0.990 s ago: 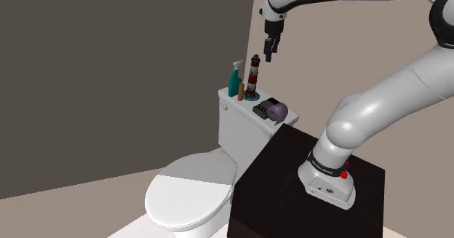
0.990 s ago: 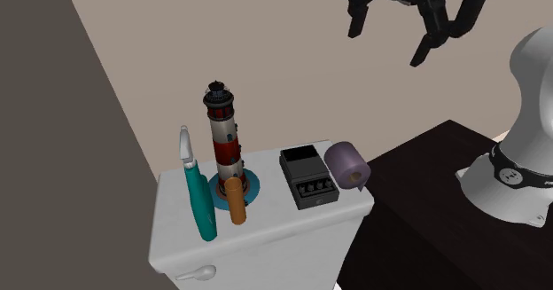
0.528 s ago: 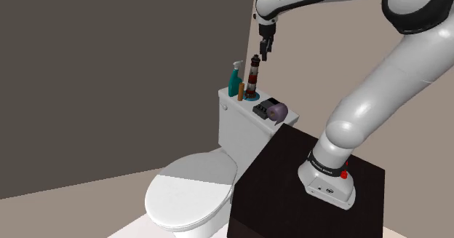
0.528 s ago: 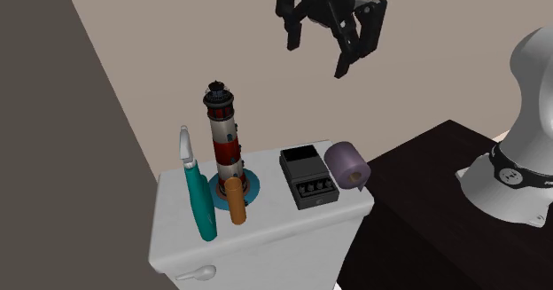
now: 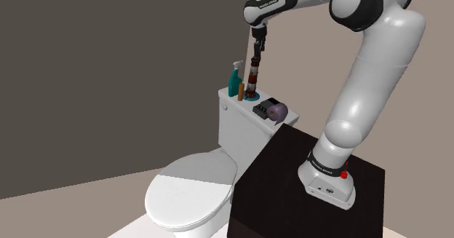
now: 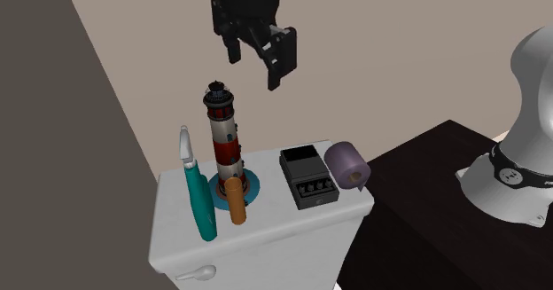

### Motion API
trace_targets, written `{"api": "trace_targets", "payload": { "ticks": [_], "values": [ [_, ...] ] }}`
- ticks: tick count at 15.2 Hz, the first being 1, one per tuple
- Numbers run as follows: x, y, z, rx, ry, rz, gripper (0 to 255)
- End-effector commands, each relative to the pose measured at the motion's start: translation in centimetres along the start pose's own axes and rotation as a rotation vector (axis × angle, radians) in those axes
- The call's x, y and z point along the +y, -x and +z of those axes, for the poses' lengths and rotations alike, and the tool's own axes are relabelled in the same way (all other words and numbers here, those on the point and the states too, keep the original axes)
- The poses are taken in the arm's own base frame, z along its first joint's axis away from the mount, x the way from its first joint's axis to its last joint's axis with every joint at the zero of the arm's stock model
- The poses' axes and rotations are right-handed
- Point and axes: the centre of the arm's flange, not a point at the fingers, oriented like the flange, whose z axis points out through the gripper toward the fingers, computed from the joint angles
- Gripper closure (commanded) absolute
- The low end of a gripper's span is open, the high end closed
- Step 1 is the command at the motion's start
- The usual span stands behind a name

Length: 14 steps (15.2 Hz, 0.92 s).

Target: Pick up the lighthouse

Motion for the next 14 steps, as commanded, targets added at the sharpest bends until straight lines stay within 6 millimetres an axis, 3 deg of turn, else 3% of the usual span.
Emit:
{"api": "trace_targets", "payload": {
  "ticks": [1, 5, 12, 14],
  "values": [
    [2.2, -1.1, 0.9, -0.009, 0.013, -0.017, 0],
    [5.4, -3.5, 2.5, -0.025, 0.034, -0.044, 0],
    [4.6, -4.2, 6.4, -0.025, 0.034, -0.044, 0],
    [4.6, -4.2, 6.4, -0.025, 0.034, -0.044, 0]
  ]
}}
